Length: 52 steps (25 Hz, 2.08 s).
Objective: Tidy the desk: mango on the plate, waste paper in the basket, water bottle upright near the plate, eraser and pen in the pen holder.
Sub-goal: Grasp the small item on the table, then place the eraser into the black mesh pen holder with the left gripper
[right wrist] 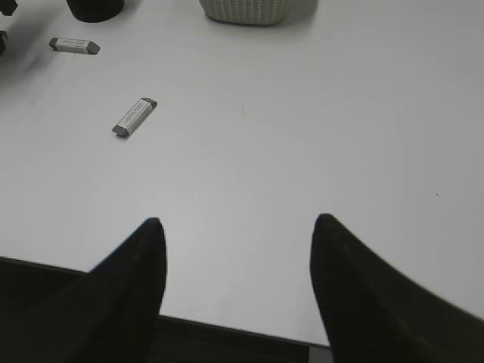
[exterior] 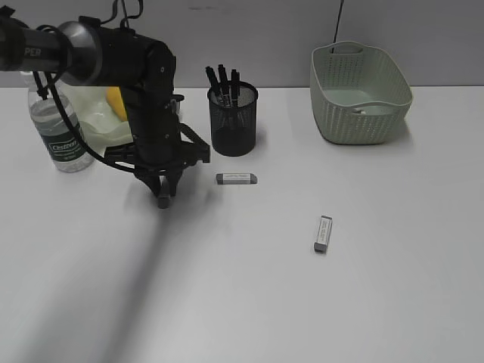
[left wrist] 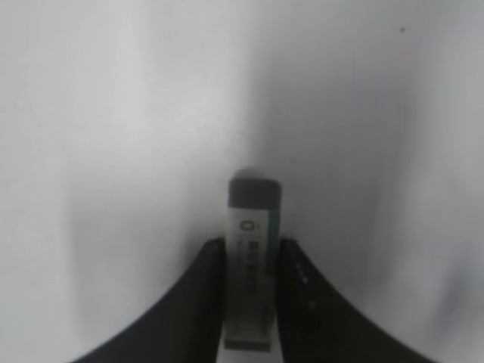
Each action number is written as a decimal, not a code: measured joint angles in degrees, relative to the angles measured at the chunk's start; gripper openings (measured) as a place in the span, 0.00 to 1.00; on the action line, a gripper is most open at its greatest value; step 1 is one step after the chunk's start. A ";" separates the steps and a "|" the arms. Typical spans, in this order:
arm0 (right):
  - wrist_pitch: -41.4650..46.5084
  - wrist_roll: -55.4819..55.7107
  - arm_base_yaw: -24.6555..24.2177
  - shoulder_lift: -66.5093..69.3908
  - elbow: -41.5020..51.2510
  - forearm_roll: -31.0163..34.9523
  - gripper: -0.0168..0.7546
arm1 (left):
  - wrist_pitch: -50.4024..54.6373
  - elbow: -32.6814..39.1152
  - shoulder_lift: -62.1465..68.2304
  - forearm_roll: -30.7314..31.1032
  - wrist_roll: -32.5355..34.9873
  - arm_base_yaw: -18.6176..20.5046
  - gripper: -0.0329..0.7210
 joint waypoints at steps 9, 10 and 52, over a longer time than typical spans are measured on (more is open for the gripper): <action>0.00 0.00 0.00 0.00 0.00 0.00 0.65 | 1.46 -0.17 -0.01 1.05 0.00 -0.10 0.26; 0.00 0.00 0.00 0.00 0.00 0.00 0.65 | 1.76 -0.17 -0.21 1.11 0.05 -0.10 0.26; -0.02 0.00 0.00 0.00 0.00 0.00 0.65 | -36.95 -4.65 -5.82 3.20 3.26 -3.61 0.44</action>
